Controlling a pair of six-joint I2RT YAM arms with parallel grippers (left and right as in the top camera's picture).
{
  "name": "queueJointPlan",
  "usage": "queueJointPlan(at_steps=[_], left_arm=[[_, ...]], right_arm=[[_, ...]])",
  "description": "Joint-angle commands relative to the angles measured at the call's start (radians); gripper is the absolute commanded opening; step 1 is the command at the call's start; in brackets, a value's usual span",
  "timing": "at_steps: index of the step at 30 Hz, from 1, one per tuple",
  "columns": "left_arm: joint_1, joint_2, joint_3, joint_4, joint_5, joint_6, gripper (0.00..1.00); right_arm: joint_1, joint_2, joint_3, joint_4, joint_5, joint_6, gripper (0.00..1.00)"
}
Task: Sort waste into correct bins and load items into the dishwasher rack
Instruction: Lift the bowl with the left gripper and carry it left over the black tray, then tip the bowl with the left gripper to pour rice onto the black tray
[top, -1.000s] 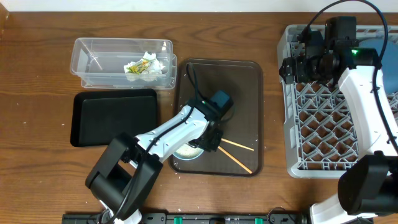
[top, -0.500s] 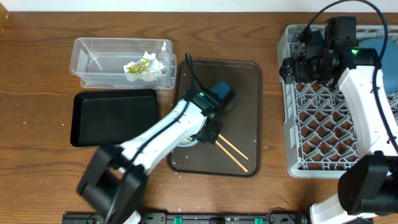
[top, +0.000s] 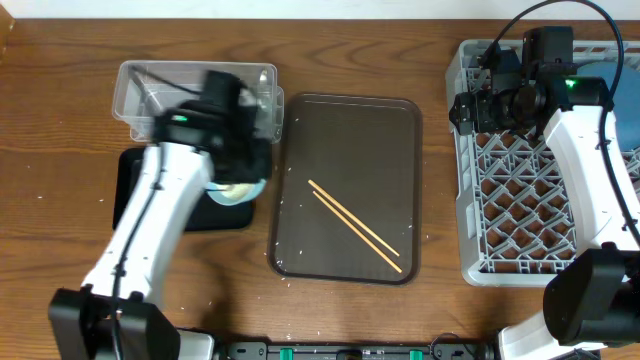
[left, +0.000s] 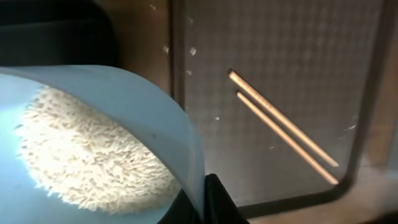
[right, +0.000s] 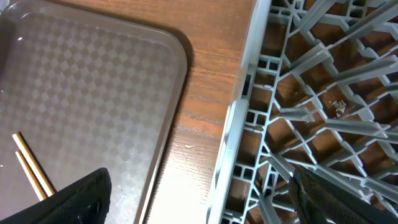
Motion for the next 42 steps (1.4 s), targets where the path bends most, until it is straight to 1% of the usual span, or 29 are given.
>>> queueJointPlan(at_steps=[1, 4, 7, 11, 14, 16, 20, 24, 28, 30, 33, 35, 37, 39, 40, 42], left_arm=[[0.157, -0.009, -0.03, 0.004, 0.284, 0.134, 0.06], [0.293, -0.007, -0.069, 0.016, 0.451, 0.22, 0.06], [0.428, 0.015, -0.1, 0.029, 0.631, 0.274, 0.06], [0.553, 0.064, -0.13, 0.031, 0.877, 0.365, 0.06], [0.622, 0.119, -0.144, 0.029, 1.037, 0.417, 0.06], [0.655, 0.164, -0.145, 0.029, 1.118, 0.418, 0.06], [0.693, 0.247, -0.145, 0.026, 1.226, 0.416, 0.06], [0.713, 0.311, -0.145, 0.023, 1.226, 0.35, 0.06], [0.718, 0.332, -0.145, 0.022, 1.226, 0.286, 0.06], [0.718, 0.331, -0.145, 0.022, 1.226, 0.22, 0.06], [0.718, 0.331, -0.145, 0.023, 1.226, 0.087, 0.06], [0.718, 0.331, -0.145, 0.023, 1.226, 0.03, 0.06], [0.718, 0.331, -0.145, 0.04, 1.225, 0.04, 0.06], [0.718, 0.331, -0.145, 0.1, 1.22, 0.101, 0.06], [0.718, 0.331, -0.145, 0.134, 1.177, 0.116, 0.06], [0.718, 0.331, -0.145, 0.151, 1.064, 0.082, 0.06]], right_arm=[[0.008, -0.023, 0.006, -0.006, -0.004, 0.013, 0.9], [0.008, -0.023, 0.006, -0.006, -0.004, 0.013, 0.9], [0.008, -0.023, 0.006, -0.006, -0.004, 0.013, 0.9], [0.008, -0.023, 0.006, -0.007, -0.005, 0.013, 0.9], [0.008, -0.023, 0.006, -0.007, -0.005, 0.013, 0.9], [0.008, -0.023, 0.006, -0.008, -0.005, 0.013, 0.9], [0.008, -0.023, 0.006, -0.011, -0.004, 0.013, 0.9], [0.008, -0.023, 0.006, -0.011, -0.004, 0.013, 0.9], [0.008, -0.023, 0.006, -0.011, -0.004, 0.013, 0.9], [0.008, -0.023, 0.006, -0.011, -0.004, 0.013, 0.9], [0.008, -0.023, 0.006, -0.011, -0.004, 0.013, 0.9], [0.008, -0.023, 0.006, -0.011, -0.004, 0.013, 0.9], [0.008, -0.023, 0.006, -0.011, -0.004, 0.013, 0.9], [0.008, -0.023, 0.006, -0.011, -0.004, 0.013, 0.9], [0.008, -0.023, 0.006, -0.011, -0.004, 0.013, 0.9], [0.008, -0.023, 0.006, -0.011, -0.004, 0.013, 0.9]])
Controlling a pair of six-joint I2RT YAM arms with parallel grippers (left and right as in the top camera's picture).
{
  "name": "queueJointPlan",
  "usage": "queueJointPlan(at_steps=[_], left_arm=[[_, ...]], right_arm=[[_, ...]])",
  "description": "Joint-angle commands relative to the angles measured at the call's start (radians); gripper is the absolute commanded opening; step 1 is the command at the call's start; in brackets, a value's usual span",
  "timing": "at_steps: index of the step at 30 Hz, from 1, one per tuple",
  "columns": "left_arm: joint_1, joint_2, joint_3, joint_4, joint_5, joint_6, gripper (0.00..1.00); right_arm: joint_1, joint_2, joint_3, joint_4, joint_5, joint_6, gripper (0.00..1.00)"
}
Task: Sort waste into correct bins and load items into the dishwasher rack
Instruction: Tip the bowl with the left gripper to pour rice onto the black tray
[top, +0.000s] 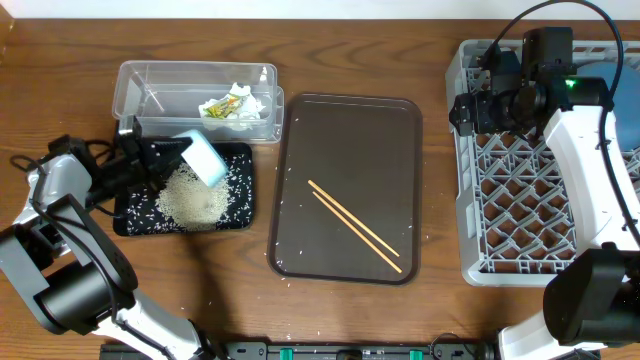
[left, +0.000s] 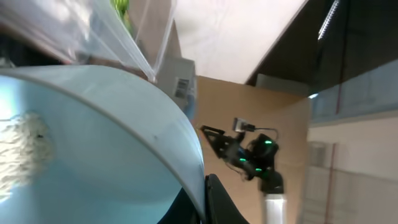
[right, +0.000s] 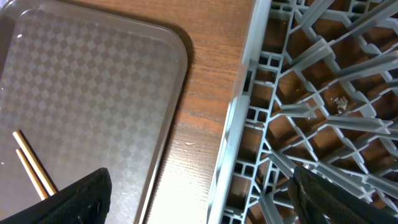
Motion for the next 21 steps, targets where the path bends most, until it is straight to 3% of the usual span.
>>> queueJointPlan(at_steps=[1, 2, 3, 5, 7, 9, 11, 13, 16, 19, 21], left_arm=[[0.005, -0.001, -0.001, 0.005, -0.132, -0.049, 0.06], [0.004, -0.001, -0.001, -0.006, -0.088, -0.027, 0.06], [0.0, -0.003, -0.001, -0.019, 0.026, 0.073, 0.06], [-0.008, -0.014, 0.004, -0.056, 0.056, 0.188, 0.06], [-0.006, -0.016, 0.005, -0.038, -0.032, 0.181, 0.06], [0.001, -0.014, 0.005, -0.031, -0.094, 0.083, 0.06], [-0.001, -0.018, 0.005, -0.069, 0.063, 0.197, 0.06], [-0.001, -0.026, 0.008, -0.075, 0.036, 0.237, 0.06], [0.003, -0.025, 0.008, -0.079, -0.011, 0.177, 0.06], [-0.034, -0.063, 0.008, -0.161, 0.019, 0.296, 0.06], [-0.079, -0.11, 0.008, -0.173, -0.033, 0.309, 0.06]], right_arm=[[0.008, -0.023, 0.006, -0.002, -0.004, 0.013, 0.9], [0.008, -0.023, 0.006, -0.003, -0.004, 0.013, 0.9], [0.008, -0.023, 0.006, -0.005, -0.004, 0.013, 0.9], [0.008, -0.023, 0.006, -0.006, -0.004, 0.013, 0.89], [0.008, -0.023, 0.006, -0.006, -0.004, 0.013, 0.9], [0.008, -0.023, 0.006, -0.006, -0.004, 0.013, 0.9], [0.009, -0.023, 0.006, -0.006, -0.004, 0.013, 0.9], [0.008, -0.023, 0.006, -0.006, -0.004, 0.013, 0.89], [0.008, -0.023, 0.006, -0.006, -0.004, 0.013, 0.9], [0.008, -0.023, 0.006, -0.009, -0.004, 0.013, 0.9], [0.008, -0.023, 0.006, -0.008, -0.004, 0.013, 0.9]])
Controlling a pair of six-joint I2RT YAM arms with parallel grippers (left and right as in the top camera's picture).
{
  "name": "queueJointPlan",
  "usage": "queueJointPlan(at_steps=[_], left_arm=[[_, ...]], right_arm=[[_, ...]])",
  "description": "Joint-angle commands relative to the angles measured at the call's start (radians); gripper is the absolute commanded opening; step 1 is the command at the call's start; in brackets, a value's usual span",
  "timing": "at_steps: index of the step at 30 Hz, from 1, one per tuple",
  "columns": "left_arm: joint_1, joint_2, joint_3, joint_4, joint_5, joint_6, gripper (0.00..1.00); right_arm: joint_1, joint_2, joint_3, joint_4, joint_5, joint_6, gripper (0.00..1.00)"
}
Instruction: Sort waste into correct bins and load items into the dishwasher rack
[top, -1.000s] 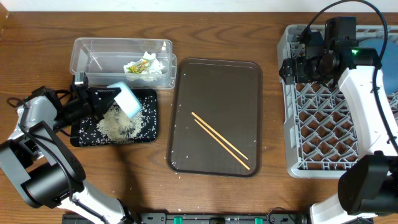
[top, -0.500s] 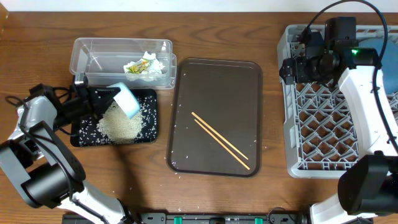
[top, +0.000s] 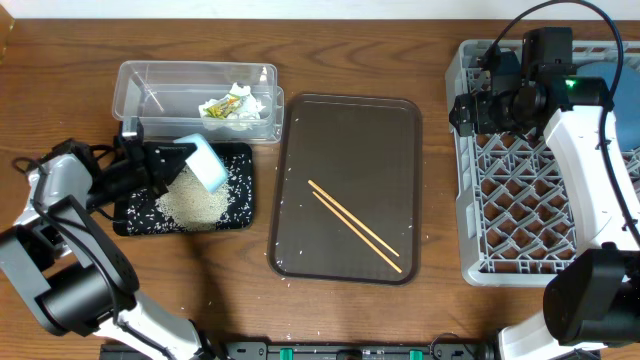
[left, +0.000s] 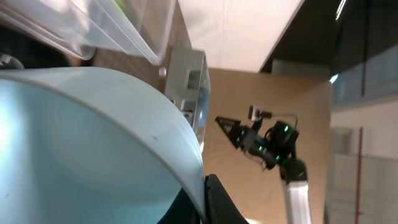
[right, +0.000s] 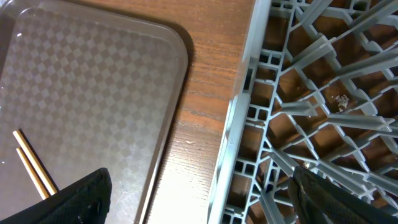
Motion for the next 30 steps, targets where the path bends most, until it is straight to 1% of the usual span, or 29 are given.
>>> queueJointPlan(at_steps=[1, 5, 6, 9, 11, 14, 19, 21, 23, 27, 30], left_arm=[[-0.086, -0.113, 0.009, -0.011, -0.057, 0.086, 0.06], [-0.267, -0.224, 0.027, 0.015, -0.261, 0.07, 0.06], [-0.325, -0.244, 0.032, 0.052, -0.327, 0.028, 0.06], [-0.508, -0.285, 0.035, 0.204, -0.568, -0.149, 0.06], [-0.631, -0.288, 0.035, 0.296, -0.719, -0.211, 0.06], [-0.822, -0.262, 0.035, 0.447, -0.928, -0.243, 0.06], [-1.047, -0.18, 0.035, 0.646, -1.231, -0.245, 0.06], [-1.111, -0.124, 0.035, 0.726, -1.287, -0.245, 0.06], [-1.146, -0.075, 0.035, 0.777, -1.288, -0.245, 0.06], [-1.179, -0.005, 0.035, 0.811, -1.288, -0.245, 0.07], [-1.18, 0.005, 0.035, 0.808, -1.287, -0.245, 0.13]], right_arm=[[0.009, -0.023, 0.006, -0.001, -0.004, 0.01, 0.9], [0.009, -0.023, 0.006, 0.0, -0.004, 0.011, 0.9], [0.009, -0.023, 0.006, 0.0, -0.004, 0.011, 0.9], [0.009, -0.023, 0.006, 0.0, -0.004, 0.011, 0.9], [0.009, -0.023, 0.006, 0.0, -0.004, 0.011, 0.9], [0.009, -0.023, 0.006, -0.001, -0.004, 0.011, 0.9], [0.009, -0.023, 0.006, -0.003, -0.004, 0.011, 0.9], [0.009, -0.023, 0.006, -0.004, -0.005, 0.011, 0.89], [0.009, -0.023, 0.006, -0.008, -0.004, 0.011, 0.9], [0.009, -0.023, 0.006, -0.019, -0.004, 0.011, 0.9], [0.009, -0.023, 0.006, -0.018, -0.004, 0.011, 0.9]])
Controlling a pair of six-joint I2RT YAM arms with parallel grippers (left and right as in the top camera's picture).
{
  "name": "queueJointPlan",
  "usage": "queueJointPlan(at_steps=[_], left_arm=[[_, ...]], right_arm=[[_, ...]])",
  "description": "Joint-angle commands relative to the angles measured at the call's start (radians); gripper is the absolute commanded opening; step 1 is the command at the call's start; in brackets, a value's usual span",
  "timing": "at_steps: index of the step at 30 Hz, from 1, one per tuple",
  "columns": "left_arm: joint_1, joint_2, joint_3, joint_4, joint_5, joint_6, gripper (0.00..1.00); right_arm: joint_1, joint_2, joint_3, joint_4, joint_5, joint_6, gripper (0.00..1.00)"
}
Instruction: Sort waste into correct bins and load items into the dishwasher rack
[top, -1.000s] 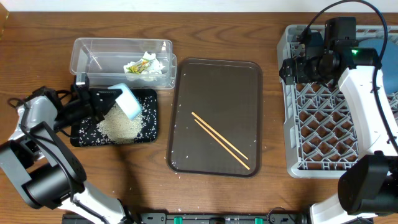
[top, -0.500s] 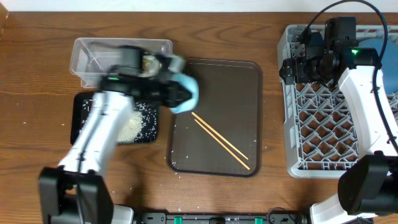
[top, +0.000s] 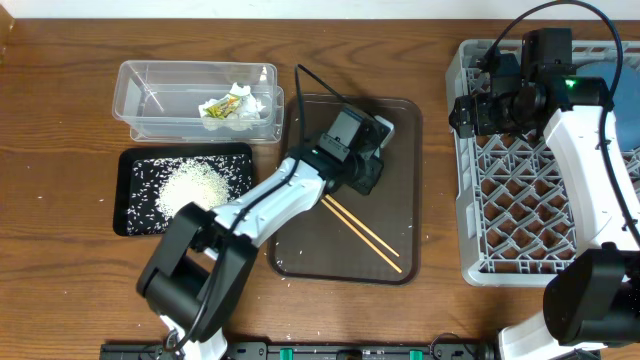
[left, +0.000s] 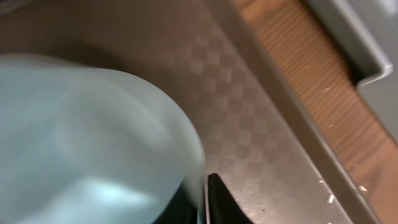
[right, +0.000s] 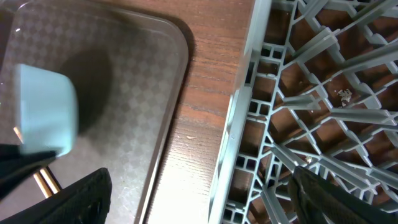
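Observation:
My left gripper (top: 372, 138) is shut on the rim of a light blue bowl (top: 384, 127), held over the far part of the brown tray (top: 400, 262). The left wrist view is filled by the bowl (left: 93, 137), blurred and with no rice showing, and one dark fingertip (left: 214, 198) sits at its rim. A pile of rice (top: 190, 186) lies in the black tray (top: 130, 222). Two chopsticks (top: 358, 228) lie on the brown tray. My right gripper (top: 468, 112) is open at the left edge of the dishwasher rack (top: 520, 200). The right wrist view also shows the bowl (right: 46, 118).
A clear bin (top: 135, 100) with crumpled wrappers (top: 232, 104) stands behind the black tray. A blue plate (top: 625, 75) stands in the rack's far right corner. Rice grains are scattered on the wooden table (top: 60, 150).
My left gripper with the bowl was tipped over the black tray at the left; now it holds the bowl over the far part of the brown tray. The right arm has not moved.
The bowl, full of rice, was held at the black tray's right edge. Then it was tipped over that tray with rice lying beneath, then it looked empty. Now the rice stays in the black tray and the bowl is over the brown tray.

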Motion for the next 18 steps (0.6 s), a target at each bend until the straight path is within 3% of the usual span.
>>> queueJointPlan(at_steps=[1, 2, 4, 5, 12, 18], left_arm=[[0.002, -0.003, 0.015, 0.005, -0.047, -0.011, 0.16], [0.002, -0.009, 0.015, 0.004, -0.048, -0.011, 0.21], [0.005, -0.033, 0.015, -0.005, -0.048, -0.011, 0.43], [0.008, -0.049, 0.015, -0.014, -0.048, -0.011, 0.47], [0.106, -0.263, 0.015, -0.286, -0.048, -0.138, 0.54], [0.259, -0.413, 0.015, -0.604, -0.048, -0.15, 0.6]], right_arm=[[0.009, -0.023, 0.006, 0.002, -0.005, 0.011, 0.91], [0.009, -0.023, 0.006, 0.003, -0.006, 0.011, 0.91], [0.009, -0.023, 0.006, 0.011, -0.022, 0.011, 0.92], [0.009, -0.023, 0.006, 0.018, -0.035, 0.011, 0.92], [0.02, -0.023, 0.005, 0.067, -0.179, 0.011, 0.92], [0.105, 0.01, 0.005, 0.112, -0.183, 0.011, 0.89]])
